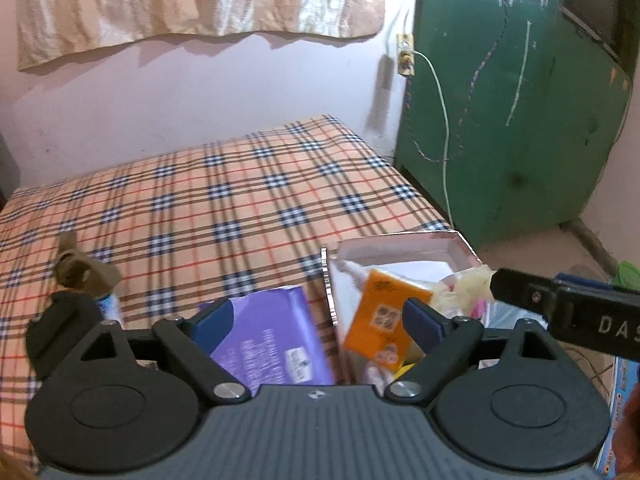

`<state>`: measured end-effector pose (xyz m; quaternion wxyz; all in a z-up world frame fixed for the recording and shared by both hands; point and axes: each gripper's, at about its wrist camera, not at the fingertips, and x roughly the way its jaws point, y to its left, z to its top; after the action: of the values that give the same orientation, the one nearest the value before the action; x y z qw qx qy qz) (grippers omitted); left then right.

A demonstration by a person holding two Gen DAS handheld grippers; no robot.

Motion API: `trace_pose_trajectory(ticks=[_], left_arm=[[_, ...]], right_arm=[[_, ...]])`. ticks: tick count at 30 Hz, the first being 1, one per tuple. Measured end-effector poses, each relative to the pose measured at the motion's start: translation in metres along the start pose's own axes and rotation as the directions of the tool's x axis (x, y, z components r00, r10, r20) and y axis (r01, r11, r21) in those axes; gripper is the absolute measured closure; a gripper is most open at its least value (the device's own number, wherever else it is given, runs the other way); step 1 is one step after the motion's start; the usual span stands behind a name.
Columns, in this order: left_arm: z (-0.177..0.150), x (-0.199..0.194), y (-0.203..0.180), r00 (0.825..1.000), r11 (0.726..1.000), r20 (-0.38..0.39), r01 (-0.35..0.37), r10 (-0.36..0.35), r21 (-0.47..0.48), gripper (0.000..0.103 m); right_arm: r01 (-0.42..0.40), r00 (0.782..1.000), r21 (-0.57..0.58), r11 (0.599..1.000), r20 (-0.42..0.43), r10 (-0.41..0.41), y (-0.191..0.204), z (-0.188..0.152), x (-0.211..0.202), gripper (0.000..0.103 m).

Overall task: Organize soft objects
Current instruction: 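Open the right tool while the left tool opens, dropping both items into the tray, then move both tools back toward the blue tissue pack and brown sock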

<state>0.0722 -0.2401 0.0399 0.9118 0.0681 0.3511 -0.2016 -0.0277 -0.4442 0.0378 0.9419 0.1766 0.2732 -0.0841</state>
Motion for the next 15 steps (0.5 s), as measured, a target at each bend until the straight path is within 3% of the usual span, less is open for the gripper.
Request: trace_pose_trajectory(ticks=[15], left_arm=[[-0.015, -0.04, 0.067, 0.998, 0.992, 0.037, -0.048, 0.053, -0.118, 0.009]], right_arm=[[-0.088, 0.996, -0.072, 0.993, -0.03, 0.086, 0.08, -0.018, -0.012, 0.013]])
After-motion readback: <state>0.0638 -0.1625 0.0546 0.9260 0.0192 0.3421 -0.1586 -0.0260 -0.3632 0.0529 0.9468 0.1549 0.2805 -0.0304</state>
